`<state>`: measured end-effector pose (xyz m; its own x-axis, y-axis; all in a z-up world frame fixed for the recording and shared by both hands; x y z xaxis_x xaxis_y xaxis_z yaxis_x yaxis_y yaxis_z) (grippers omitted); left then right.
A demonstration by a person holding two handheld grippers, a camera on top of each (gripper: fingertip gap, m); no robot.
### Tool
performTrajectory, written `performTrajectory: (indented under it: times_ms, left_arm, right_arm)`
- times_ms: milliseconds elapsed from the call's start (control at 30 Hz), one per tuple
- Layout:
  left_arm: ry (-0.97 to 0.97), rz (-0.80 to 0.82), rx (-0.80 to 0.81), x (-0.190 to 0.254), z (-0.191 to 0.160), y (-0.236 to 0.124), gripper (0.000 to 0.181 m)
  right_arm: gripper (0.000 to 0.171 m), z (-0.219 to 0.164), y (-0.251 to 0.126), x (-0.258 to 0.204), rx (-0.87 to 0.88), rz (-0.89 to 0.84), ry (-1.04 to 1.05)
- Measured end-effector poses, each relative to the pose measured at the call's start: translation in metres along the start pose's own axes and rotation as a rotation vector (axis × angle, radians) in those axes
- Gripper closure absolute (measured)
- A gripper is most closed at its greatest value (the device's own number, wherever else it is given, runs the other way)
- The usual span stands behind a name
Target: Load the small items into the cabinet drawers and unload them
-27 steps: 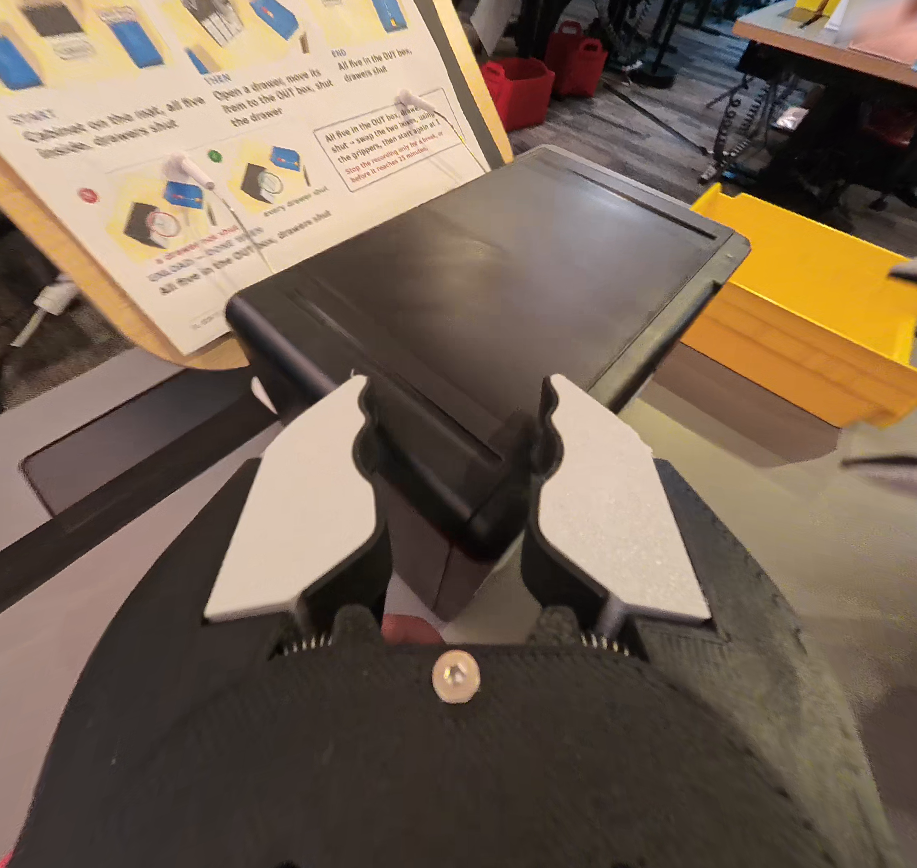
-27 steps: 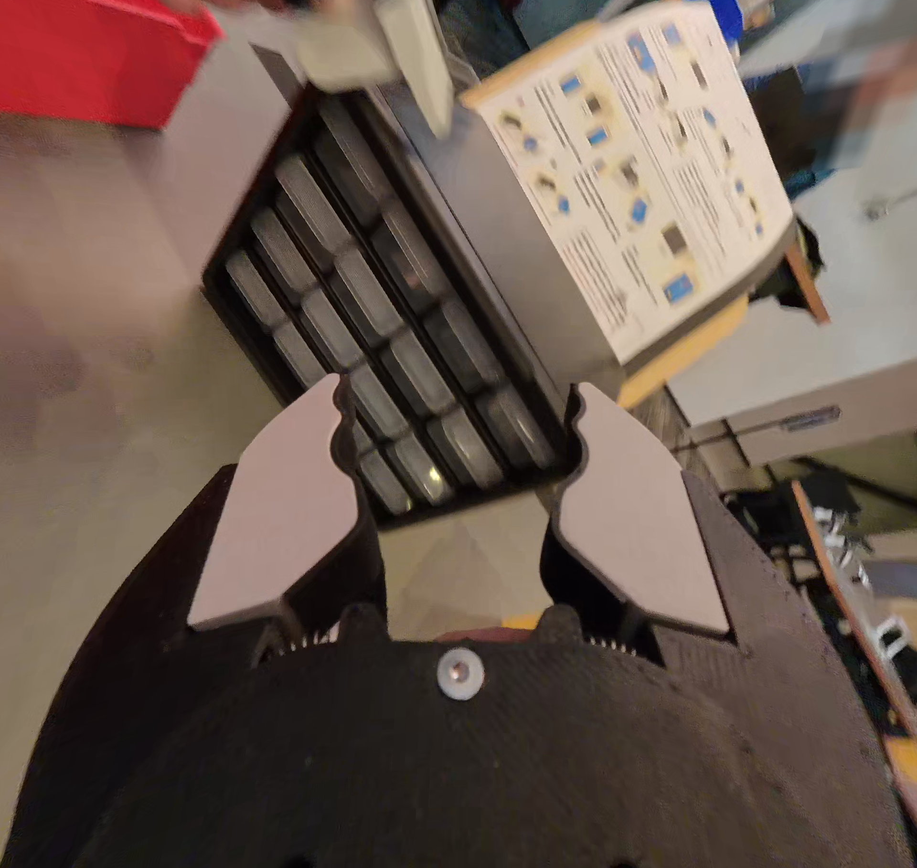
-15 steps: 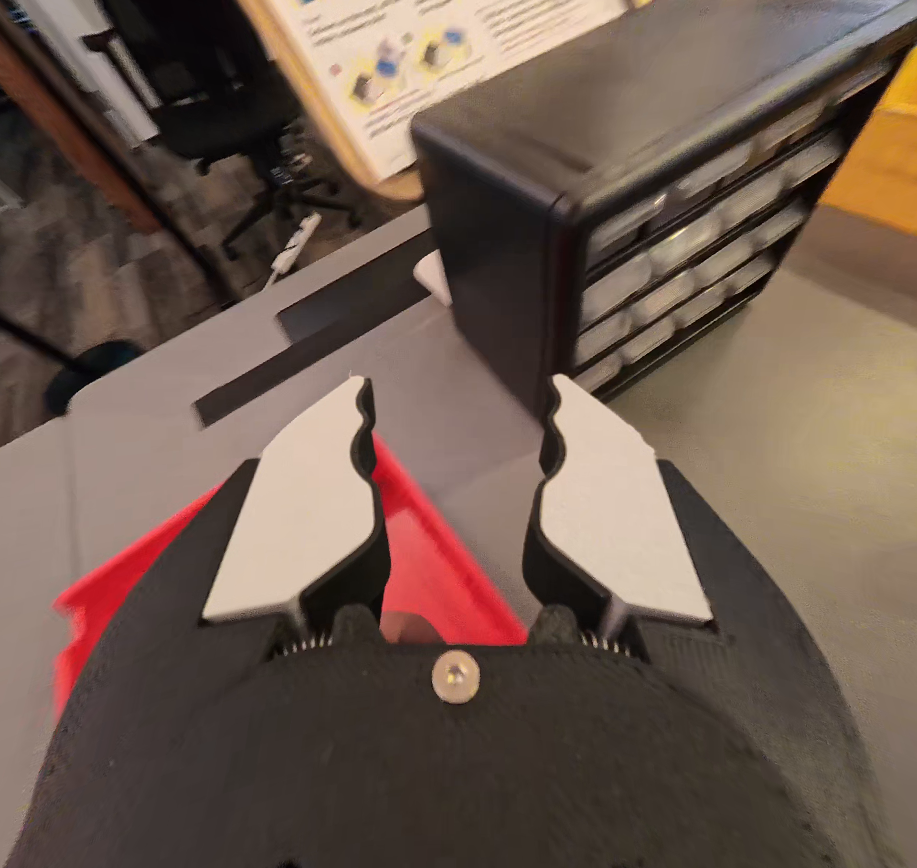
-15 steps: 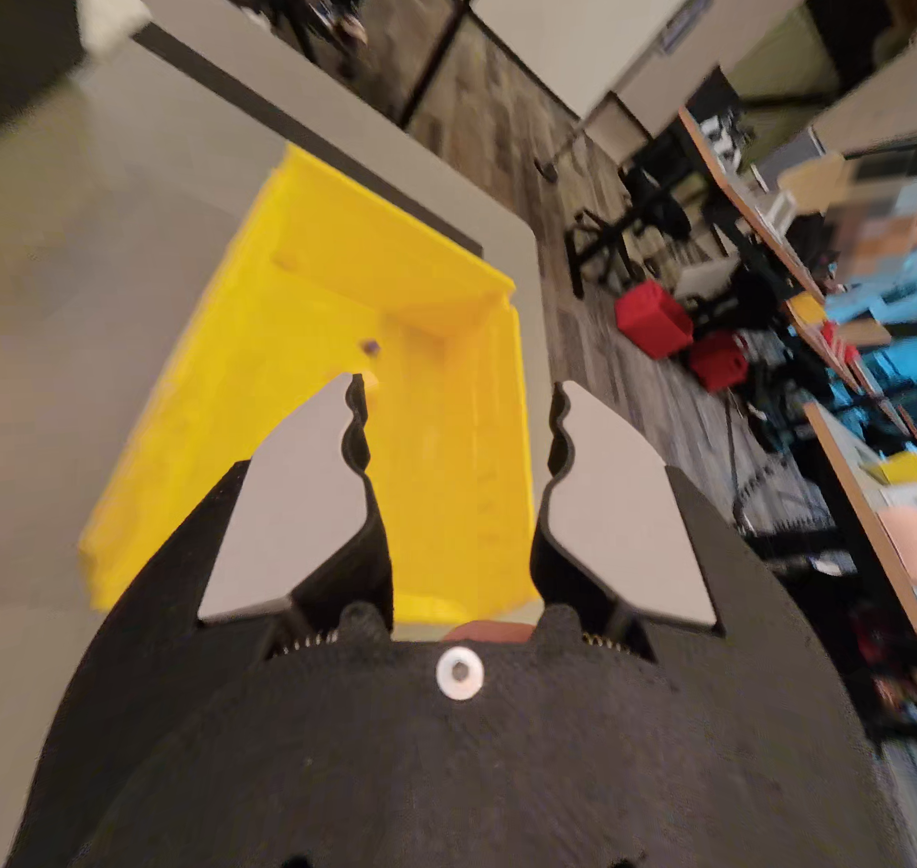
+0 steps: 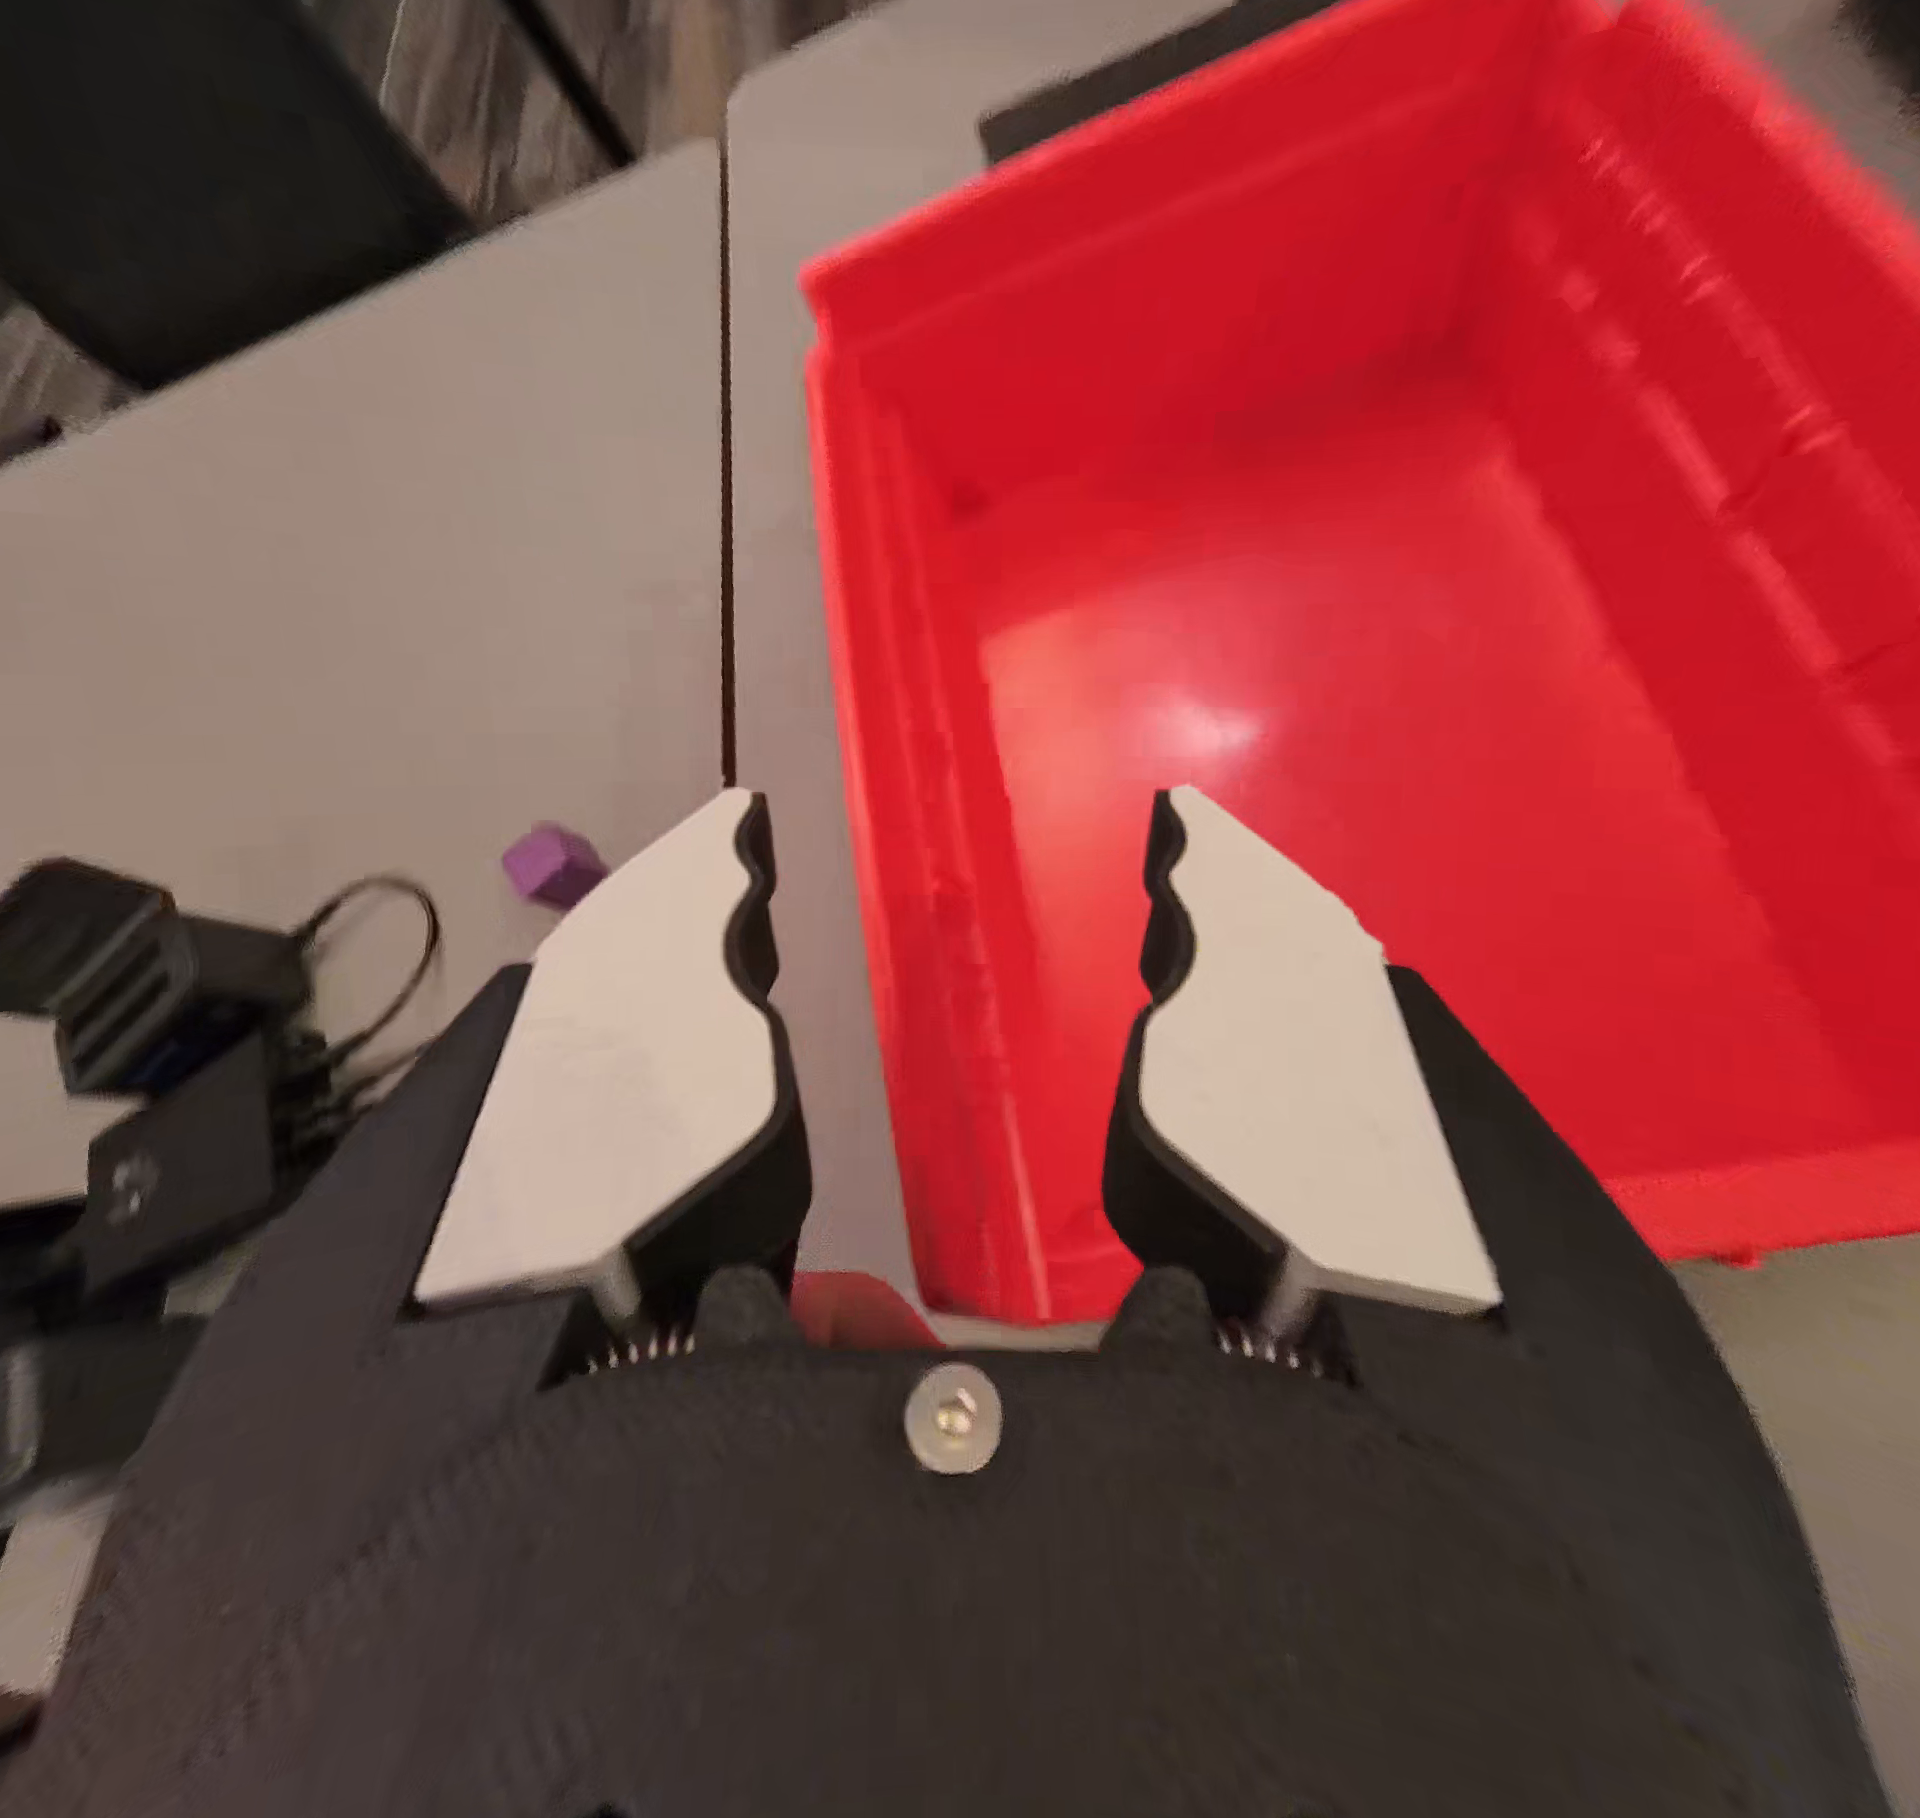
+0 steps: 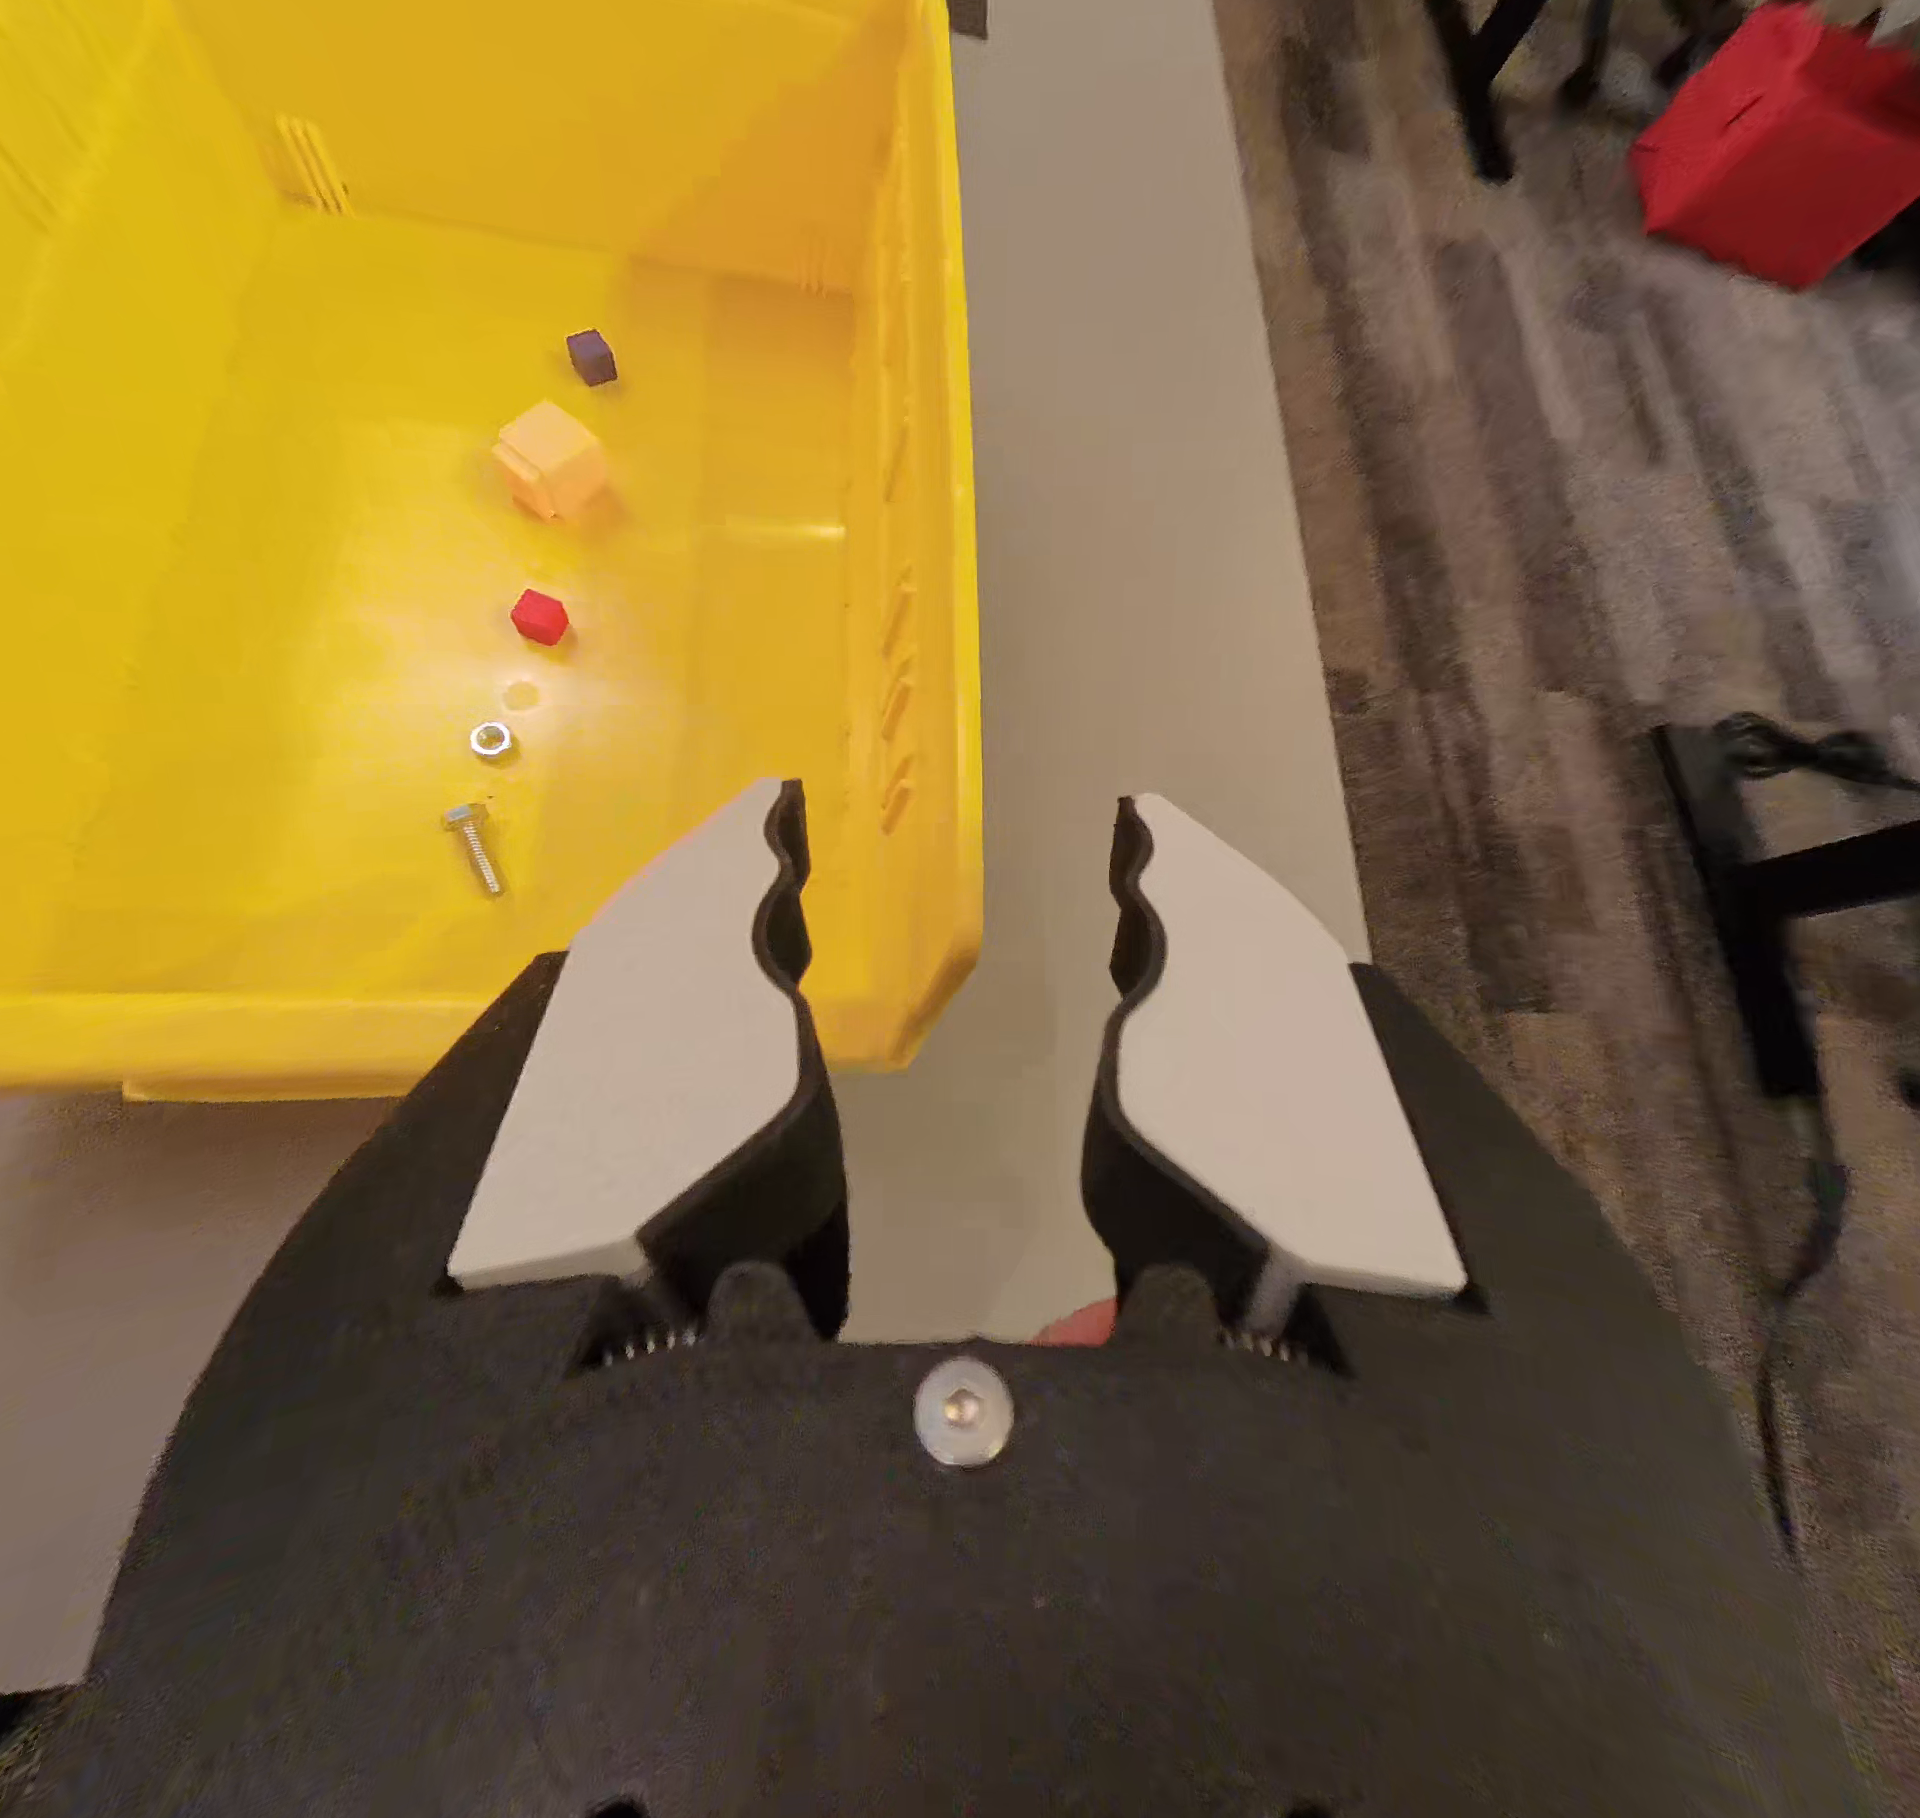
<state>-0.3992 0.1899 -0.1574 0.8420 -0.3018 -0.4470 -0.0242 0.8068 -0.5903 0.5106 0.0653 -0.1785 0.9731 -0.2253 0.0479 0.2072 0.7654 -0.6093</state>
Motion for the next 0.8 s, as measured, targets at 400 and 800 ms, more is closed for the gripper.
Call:
performTrajectory:
  times_ms: [400, 800]
  left_arm:
    - [-0.079, -0.097, -0.158, 0.007, -0.051, 0.037, 0.145]
    - [-0.21, -0.157, -0.091, 0.002, -0.055, 0.036, 0.175]
  right_arm:
    - [0.155, -0.008, 0.037, 0.005, -0.102, 0.093, 0.007]
    - [0.169, -0.013, 0.037, 0.001, -0.148, 0.182, 0.04]
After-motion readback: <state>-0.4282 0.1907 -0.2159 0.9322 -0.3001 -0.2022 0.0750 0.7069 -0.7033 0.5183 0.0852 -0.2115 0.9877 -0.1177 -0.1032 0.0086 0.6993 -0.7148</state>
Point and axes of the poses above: each gripper's, where its closed fingertips meet, y out along the fingers, z out of its top, x = y × z across the jaws, the point moved 9 cm from there along -y, back along the fingers, and after that the axes turned 12 degrees about y, right-handed, at the moved point
